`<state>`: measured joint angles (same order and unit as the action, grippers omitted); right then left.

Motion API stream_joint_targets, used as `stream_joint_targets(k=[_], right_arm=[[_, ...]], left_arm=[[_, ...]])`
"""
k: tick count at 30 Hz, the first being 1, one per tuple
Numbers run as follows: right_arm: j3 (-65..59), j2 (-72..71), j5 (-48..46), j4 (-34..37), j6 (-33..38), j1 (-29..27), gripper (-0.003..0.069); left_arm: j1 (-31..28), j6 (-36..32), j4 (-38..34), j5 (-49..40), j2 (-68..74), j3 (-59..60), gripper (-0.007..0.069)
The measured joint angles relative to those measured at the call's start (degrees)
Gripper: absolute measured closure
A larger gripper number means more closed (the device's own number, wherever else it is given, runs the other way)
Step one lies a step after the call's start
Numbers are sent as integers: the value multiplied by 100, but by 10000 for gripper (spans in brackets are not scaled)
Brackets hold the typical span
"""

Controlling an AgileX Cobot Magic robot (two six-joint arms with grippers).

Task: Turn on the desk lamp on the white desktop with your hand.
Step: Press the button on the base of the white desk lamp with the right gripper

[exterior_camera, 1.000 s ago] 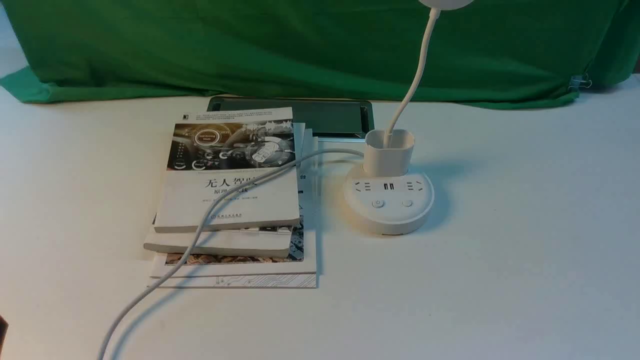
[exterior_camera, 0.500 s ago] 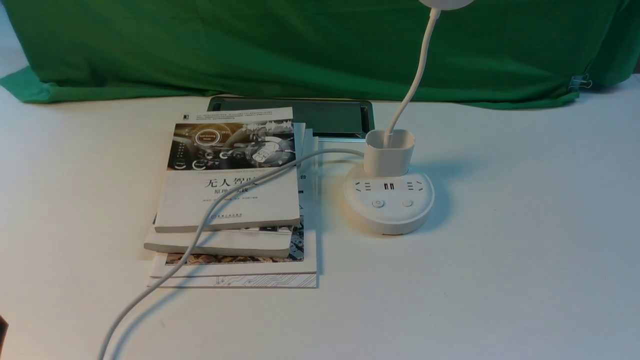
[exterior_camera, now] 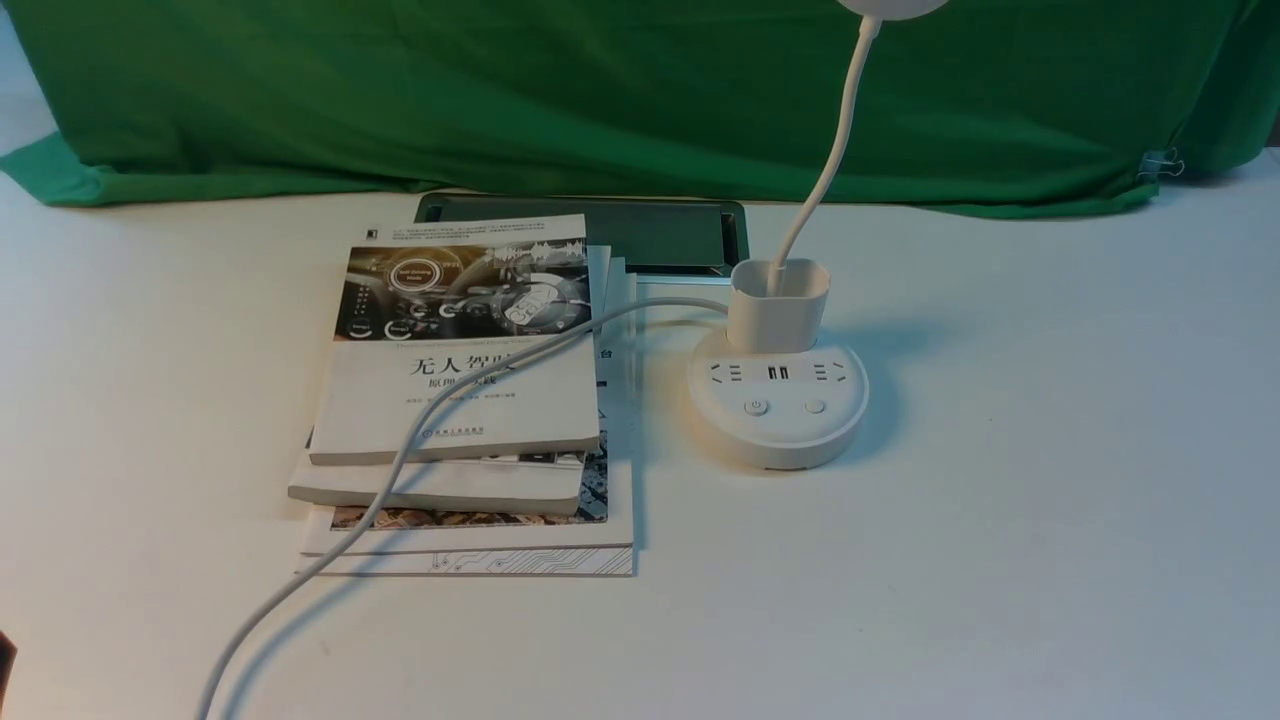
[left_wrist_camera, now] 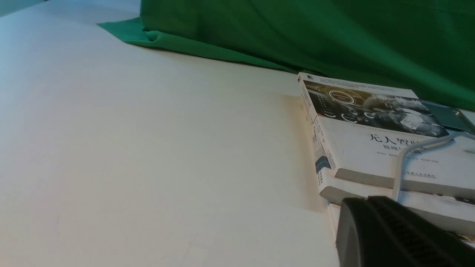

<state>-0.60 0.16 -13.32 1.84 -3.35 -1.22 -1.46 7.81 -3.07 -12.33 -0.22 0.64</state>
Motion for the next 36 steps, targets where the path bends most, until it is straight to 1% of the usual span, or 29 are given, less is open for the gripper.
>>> stream_joint_targets(k=[6,9,10,11,12,13,14,15,16,17,18,19,21,22,23,25,26,29,30,31,32,33,34,35,36], right_arm=[[0,0,0,0,0,0,418],[0,0,33,53,-395,0,418],[0,0,50,150,-837,0,418],[0,0,71,362,-1562,0,418],[0,0,72,397,-1692,0,418],[0,0,90,672,-2494,0,418],[0,0,95,710,-2781,0,418],[0,0,110,914,-3755,0,418],[0,0,114,1016,-4440,0,418],[0,0,128,1065,-4856,0,418],[0,0,133,1065,-4921,0,418],[0,0,185,1101,-5220,0,418],[0,0,223,1115,-5150,0,418],[0,0,217,1091,-4941,0,418],[0,0,217,1070,-4894,0,418],[0,0,257,1002,-4371,0,418],[0,0,257,1000,-4343,0,418],[0,0,429,948,-3825,0,418],[0,0,538,942,-3592,0,418],[35,-4,568,943,-3186,0,421],[53,-4,557,943,-3115,0,422],[222,1,426,943,-2667,0,438],[522,59,241,936,-2135,0,470],[584,76,241,936,-2032,0,477],[989,258,18,924,-1406,0,535]], left_arm=[[0,0,0,0,0,0,603],[0,0,0,-2,0,0,603],[0,0,0,-2,0,0,603],[0,0,0,-2,0,0,603],[0,0,0,-2,0,0,603],[0,0,0,-2,0,0,603],[0,0,0,-2,0,0,603],[0,0,0,-2,0,0,603],[0,0,0,-2,0,0,603],[0,0,0,-2,0,0,603],[0,0,0,-2,0,0,603],[0,0,0,-2,0,0,603],[0,0,0,-2,0,0,603],[0,0,0,-2,0,0,603],[0,0,0,-2,0,0,603],[0,0,0,-2,0,0,603],[0,0,0,-2,0,0,603],[0,0,0,-2,0,0,603],[0,0,0,-2,0,0,603],[0,0,0,-2,0,0,603],[0,0,0,-2,0,0,603],[0,0,0,-2,0,0,603],[0,0,0,-2,0,0,603],[0,0,0,-2,0,0,603],[0,0,0,-2,0,0,603]])
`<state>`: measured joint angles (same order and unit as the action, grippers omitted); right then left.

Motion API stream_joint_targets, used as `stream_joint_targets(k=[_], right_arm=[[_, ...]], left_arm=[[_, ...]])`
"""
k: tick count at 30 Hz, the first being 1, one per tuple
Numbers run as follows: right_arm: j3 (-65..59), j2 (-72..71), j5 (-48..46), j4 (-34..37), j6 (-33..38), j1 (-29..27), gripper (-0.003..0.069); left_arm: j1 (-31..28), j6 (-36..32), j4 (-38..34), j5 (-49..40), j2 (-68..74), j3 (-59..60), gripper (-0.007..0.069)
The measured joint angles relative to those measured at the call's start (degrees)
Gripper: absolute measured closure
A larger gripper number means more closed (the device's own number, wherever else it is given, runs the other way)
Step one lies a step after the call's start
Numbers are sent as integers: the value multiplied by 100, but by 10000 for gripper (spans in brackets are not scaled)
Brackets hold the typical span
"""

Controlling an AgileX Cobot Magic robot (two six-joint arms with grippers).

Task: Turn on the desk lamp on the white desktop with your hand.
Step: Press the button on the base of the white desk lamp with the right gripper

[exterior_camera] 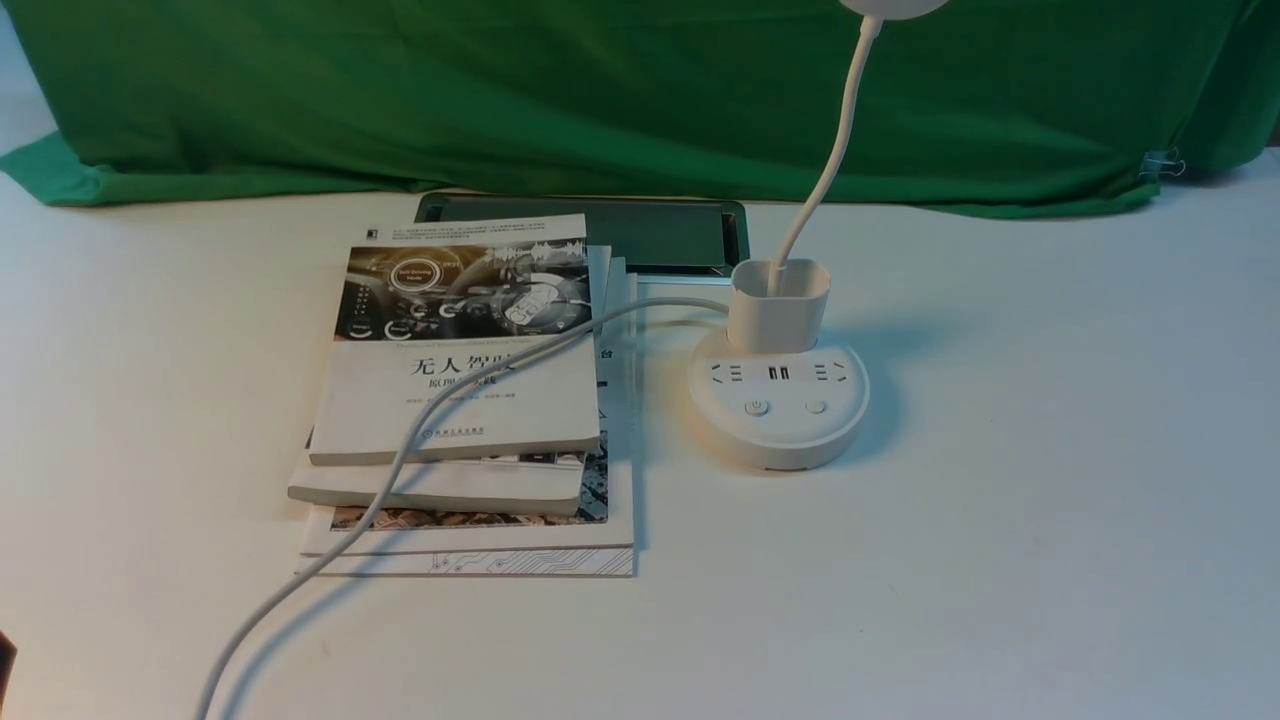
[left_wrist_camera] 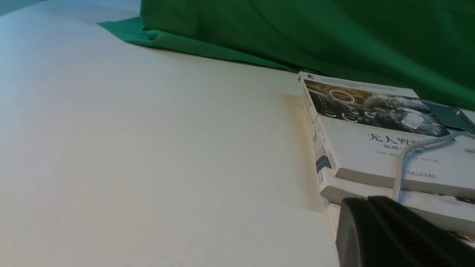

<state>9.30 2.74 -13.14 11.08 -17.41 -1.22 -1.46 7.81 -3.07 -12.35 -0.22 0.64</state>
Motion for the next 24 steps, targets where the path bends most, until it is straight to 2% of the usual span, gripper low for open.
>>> stream_joint_targets(k=[2,3,5,7,8,9,14,17,19,22,24], right_arm=[[795,448,-372,0,1094,0,606],[1051,560,-498,-7,1406,0,614],[2107,1391,-1037,-13,2540,0,629],[2952,2051,-1484,-20,3174,46,629],[3110,2117,-1530,-20,3261,53,630],[3722,2693,-1952,-20,3535,100,630],[4844,3888,-2893,-33,3882,396,630],[5307,4569,-3427,-137,3980,923,630],[5639,5171,-3908,-419,4027,1525,630],[6014,5919,-4431,-901,4026,2059,630],[6172,6329,-4629,-1108,3969,2185,631]], left_arm=[[0,0,0,0,0,0,603],[0,0,0,0,0,0,603],[0,0,0,0,0,0,603],[0,0,0,-5,0,0,603],[0,0,0,-5,0,0,603],[0,0,0,-5,0,0,603],[0,0,0,-5,0,0,603],[0,0,0,-5,0,0,603],[0,0,0,-5,0,0,603],[0,0,0,-5,0,0,603],[0,0,0,-5,0,0,603]])
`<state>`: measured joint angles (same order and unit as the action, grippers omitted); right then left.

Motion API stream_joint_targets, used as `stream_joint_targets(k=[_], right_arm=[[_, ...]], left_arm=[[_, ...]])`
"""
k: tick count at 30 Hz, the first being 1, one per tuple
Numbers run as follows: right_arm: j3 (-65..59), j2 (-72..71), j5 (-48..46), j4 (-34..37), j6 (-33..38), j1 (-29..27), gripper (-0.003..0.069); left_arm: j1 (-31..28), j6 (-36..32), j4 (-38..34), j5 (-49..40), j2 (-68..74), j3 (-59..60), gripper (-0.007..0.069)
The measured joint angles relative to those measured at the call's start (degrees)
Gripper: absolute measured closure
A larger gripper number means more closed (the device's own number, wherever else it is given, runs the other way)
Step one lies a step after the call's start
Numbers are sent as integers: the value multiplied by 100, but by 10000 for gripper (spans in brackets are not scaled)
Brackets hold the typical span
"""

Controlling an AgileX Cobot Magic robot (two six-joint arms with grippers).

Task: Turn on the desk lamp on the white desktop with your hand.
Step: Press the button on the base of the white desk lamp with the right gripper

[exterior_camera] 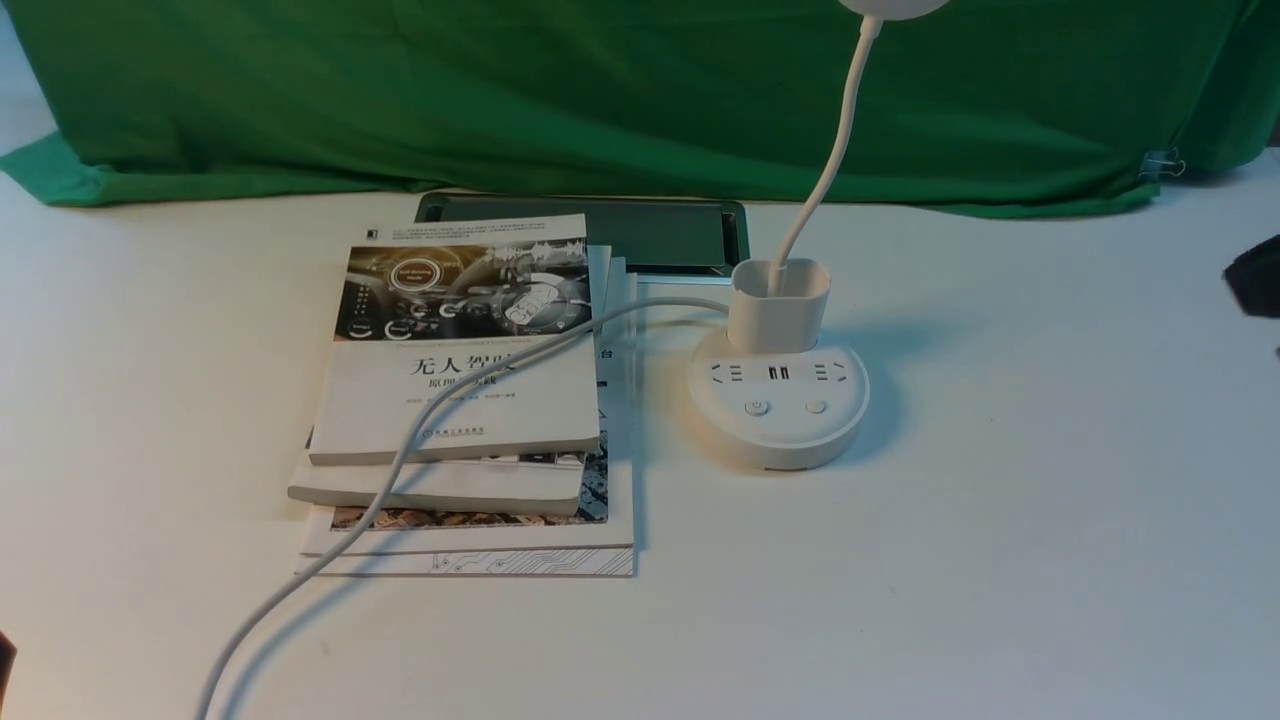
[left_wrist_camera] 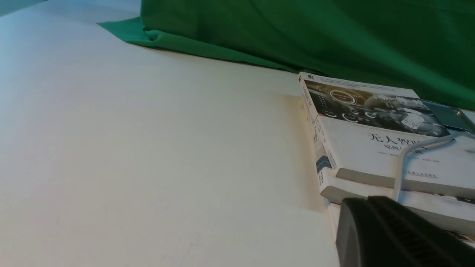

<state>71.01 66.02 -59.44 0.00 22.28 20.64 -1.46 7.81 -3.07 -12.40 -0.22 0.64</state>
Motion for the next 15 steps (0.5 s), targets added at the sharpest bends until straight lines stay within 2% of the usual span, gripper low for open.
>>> stream_joint_targets(k=[5,15], right_arm=[[518,1004,-234,-194,-119,33,631],[1563,2674,-753,0,-141,33,631]], left_arm=[[0,0,0,0,0,0,603],[0,0,0,0,0,0,603]])
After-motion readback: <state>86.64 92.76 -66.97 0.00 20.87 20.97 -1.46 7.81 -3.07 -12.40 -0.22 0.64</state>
